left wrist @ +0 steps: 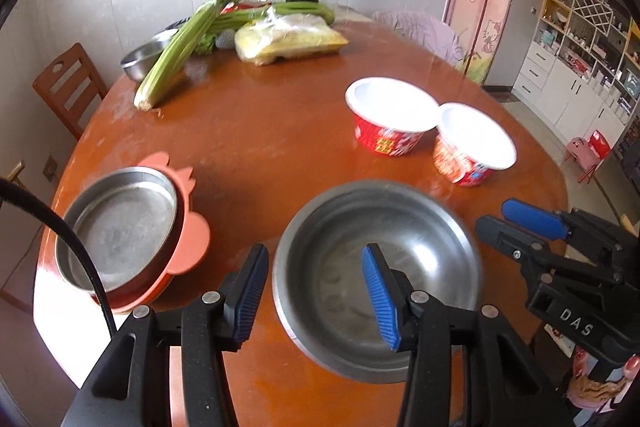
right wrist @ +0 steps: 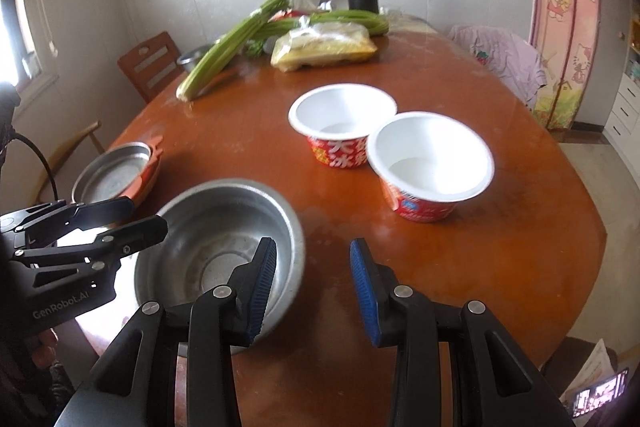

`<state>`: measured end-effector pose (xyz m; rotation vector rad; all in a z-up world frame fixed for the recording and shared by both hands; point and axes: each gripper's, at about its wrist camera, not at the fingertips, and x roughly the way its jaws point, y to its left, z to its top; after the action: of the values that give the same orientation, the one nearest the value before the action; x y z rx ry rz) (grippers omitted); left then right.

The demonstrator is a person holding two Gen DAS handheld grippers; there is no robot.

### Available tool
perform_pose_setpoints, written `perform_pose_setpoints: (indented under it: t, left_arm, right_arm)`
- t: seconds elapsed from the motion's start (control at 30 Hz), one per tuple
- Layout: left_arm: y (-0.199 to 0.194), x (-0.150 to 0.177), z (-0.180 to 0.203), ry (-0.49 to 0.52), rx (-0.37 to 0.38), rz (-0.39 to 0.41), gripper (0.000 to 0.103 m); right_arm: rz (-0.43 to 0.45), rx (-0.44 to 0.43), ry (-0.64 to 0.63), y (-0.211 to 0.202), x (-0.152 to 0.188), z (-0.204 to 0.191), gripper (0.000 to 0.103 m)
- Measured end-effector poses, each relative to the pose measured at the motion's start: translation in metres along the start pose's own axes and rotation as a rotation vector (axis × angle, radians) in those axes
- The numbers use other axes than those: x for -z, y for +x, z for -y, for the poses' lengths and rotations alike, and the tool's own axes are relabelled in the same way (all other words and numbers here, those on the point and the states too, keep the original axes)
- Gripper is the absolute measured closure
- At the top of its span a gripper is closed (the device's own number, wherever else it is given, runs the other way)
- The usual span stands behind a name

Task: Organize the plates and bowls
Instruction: 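Reach the left gripper to the white red-printed paper bowl rim and grasp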

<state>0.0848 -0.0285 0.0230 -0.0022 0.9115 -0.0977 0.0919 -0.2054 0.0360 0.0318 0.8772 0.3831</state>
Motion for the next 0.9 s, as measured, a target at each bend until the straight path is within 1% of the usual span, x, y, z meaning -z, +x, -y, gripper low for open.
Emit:
perform_pose_setpoints:
  t: [0.1,0.2,0.4,0.53,0.67,0.9]
  left_arm:
    - [-0.008,-0.011,0.011,0.015,0.019,0.015,0.054]
    - [-0.014,-0.024,0.026,0.036,0.038,0.031,0.053]
    - [-0.016,-0.046,0.051,0.052,0.076,0.046,0.053]
    - [-0.006,-0.057,0.064,0.066,0.09,0.043,0.053]
    - [0.012,-0.067,0.076,0.06,0.127,0.015,0.053]
    - [0.038,-0.081,0.093,0.037,0.135,-0.032,0.052]
  right_arm:
    - [0.031,0.003,0.021,-0.013,-0.002,0.011,0.062]
    - [0.059,0.014,0.047,-0.025,-0.006,0.025,0.058]
    - [0.103,0.044,0.098,-0.04,-0.013,0.051,0.057]
    - [0.111,0.062,0.116,-0.041,-0.019,0.065,0.056]
    - [0.113,0.07,0.132,-0.037,-0.027,0.082,0.056]
    - [0.09,0.067,0.137,-0.022,-0.038,0.111,0.056]
